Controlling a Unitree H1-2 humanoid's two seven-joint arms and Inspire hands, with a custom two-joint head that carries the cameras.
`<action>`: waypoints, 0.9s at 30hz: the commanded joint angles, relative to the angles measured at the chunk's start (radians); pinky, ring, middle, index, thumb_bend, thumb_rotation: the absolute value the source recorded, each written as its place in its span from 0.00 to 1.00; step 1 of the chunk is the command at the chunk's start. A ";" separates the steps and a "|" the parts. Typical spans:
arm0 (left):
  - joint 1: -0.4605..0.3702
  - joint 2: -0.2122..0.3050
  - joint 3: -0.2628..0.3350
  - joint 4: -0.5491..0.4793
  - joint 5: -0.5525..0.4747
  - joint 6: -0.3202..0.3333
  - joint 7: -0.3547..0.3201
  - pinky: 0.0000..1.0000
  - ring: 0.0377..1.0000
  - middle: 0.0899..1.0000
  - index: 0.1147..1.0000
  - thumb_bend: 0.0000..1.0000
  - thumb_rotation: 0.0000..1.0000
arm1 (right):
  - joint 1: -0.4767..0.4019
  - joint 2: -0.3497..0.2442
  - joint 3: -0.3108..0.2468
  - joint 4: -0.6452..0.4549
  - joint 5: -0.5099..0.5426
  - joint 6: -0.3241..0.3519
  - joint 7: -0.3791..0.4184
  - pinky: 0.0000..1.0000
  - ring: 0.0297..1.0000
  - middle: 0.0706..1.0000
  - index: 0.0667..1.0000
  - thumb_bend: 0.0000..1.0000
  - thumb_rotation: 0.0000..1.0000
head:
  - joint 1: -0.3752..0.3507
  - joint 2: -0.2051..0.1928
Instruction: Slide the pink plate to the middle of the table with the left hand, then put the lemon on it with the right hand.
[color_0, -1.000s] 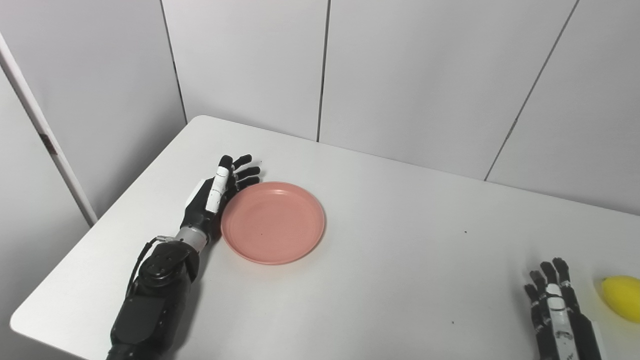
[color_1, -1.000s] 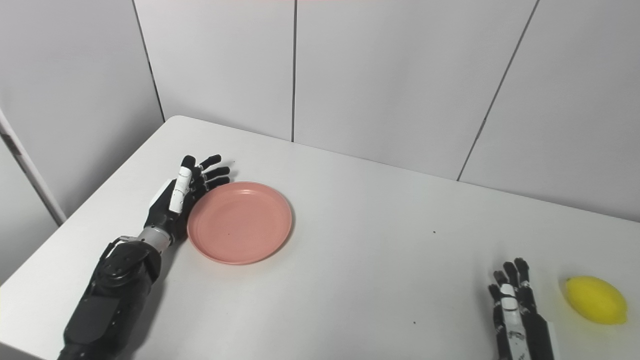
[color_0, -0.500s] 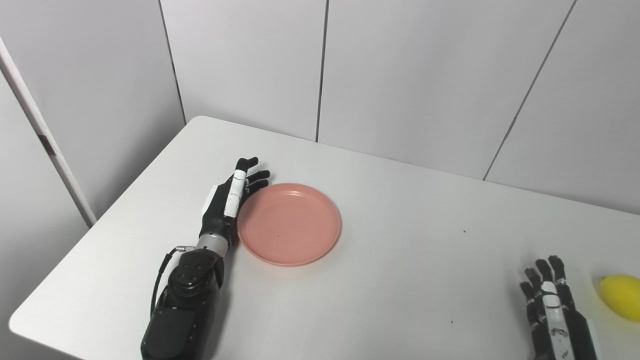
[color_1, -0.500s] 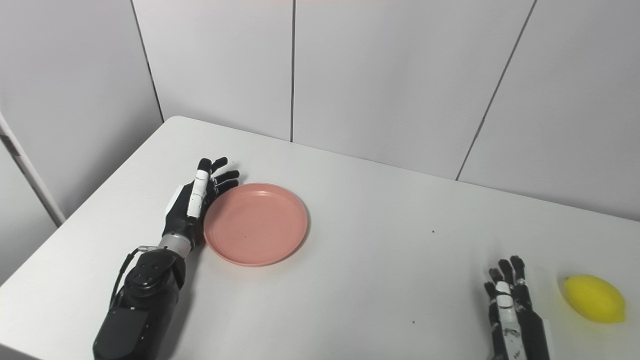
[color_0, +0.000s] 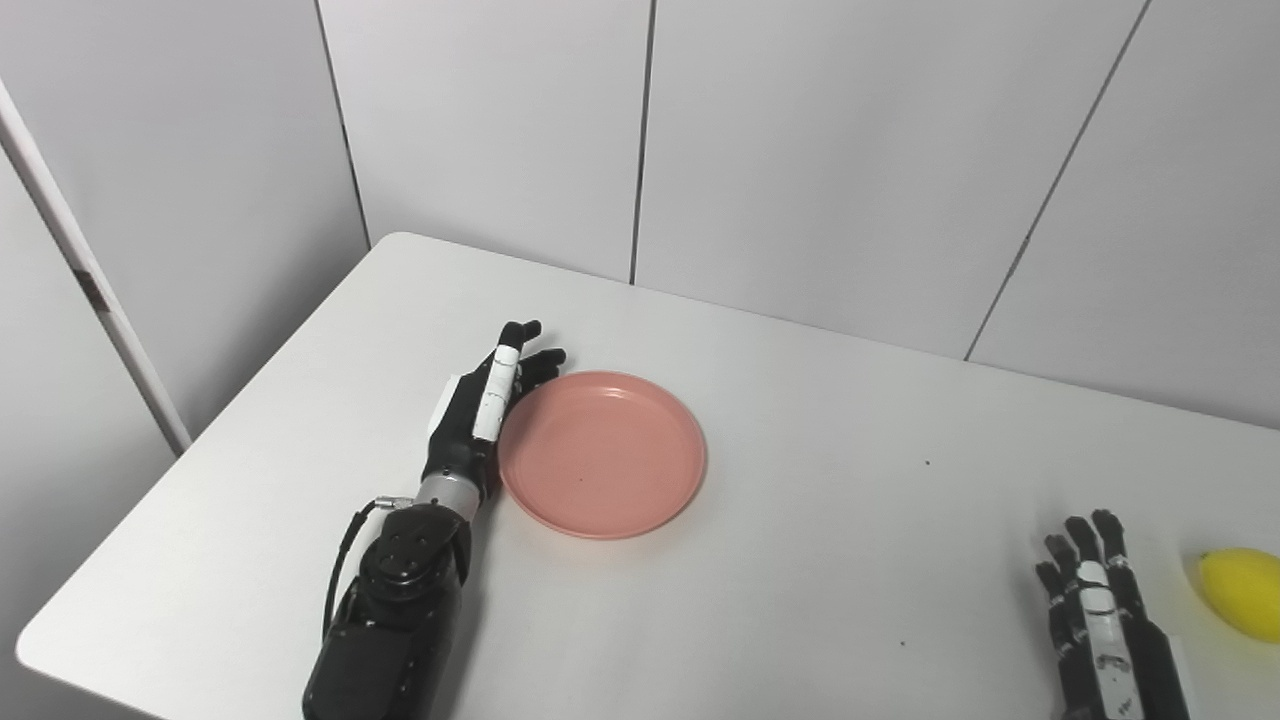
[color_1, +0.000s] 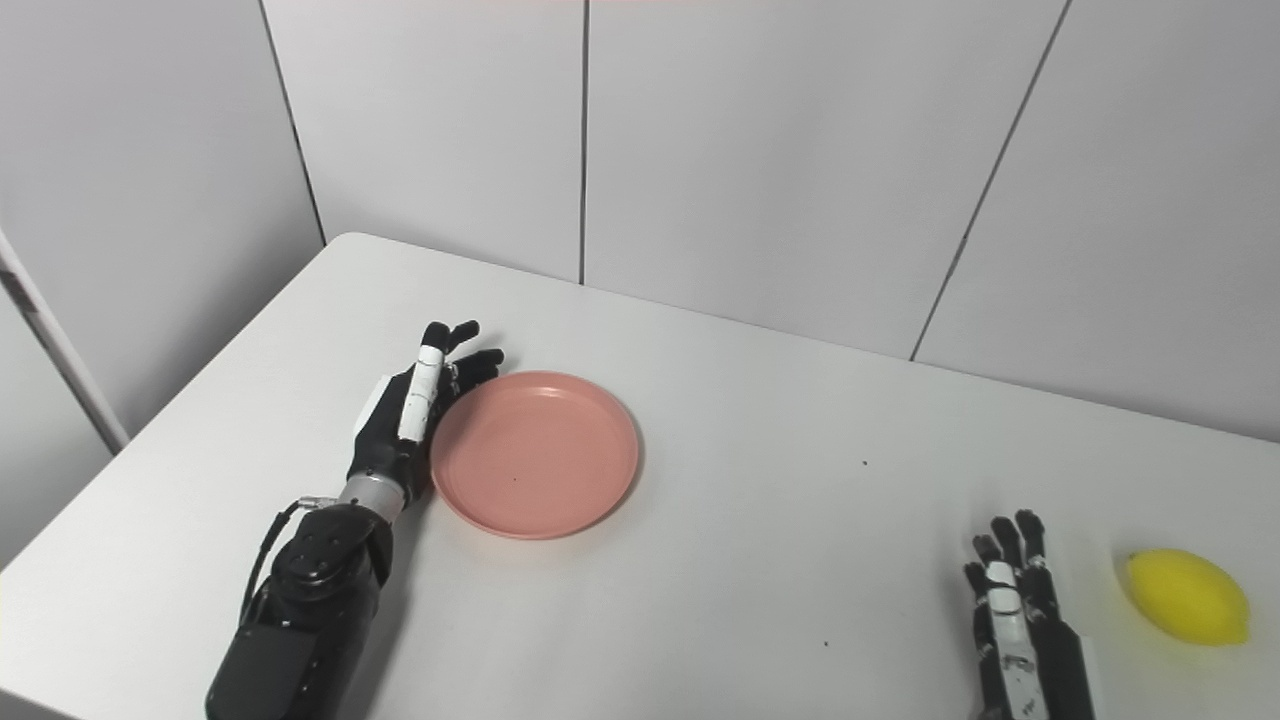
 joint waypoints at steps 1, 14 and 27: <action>0.006 -0.024 -0.041 -0.004 -0.001 0.030 -0.041 0.90 0.81 0.78 0.84 0.89 1.00 | 0.032 0.024 0.016 0.035 0.006 -0.008 0.007 1.00 0.98 0.98 1.00 0.69 0.68 | -0.001 0.002; 0.011 -0.044 -0.086 -0.011 -0.006 0.037 -0.044 0.88 0.80 0.77 0.84 0.91 1.00 | 0.030 0.030 0.019 0.031 0.007 -0.006 0.004 1.00 0.98 0.97 0.99 0.67 0.68 | -0.006 0.002; 0.013 -0.119 -0.122 -0.010 0.015 0.006 -0.029 0.91 0.81 0.72 0.83 0.90 1.00 | 0.027 0.036 0.026 0.034 -0.001 -0.015 0.001 1.00 0.97 0.97 1.00 0.68 0.68 | -0.014 0.004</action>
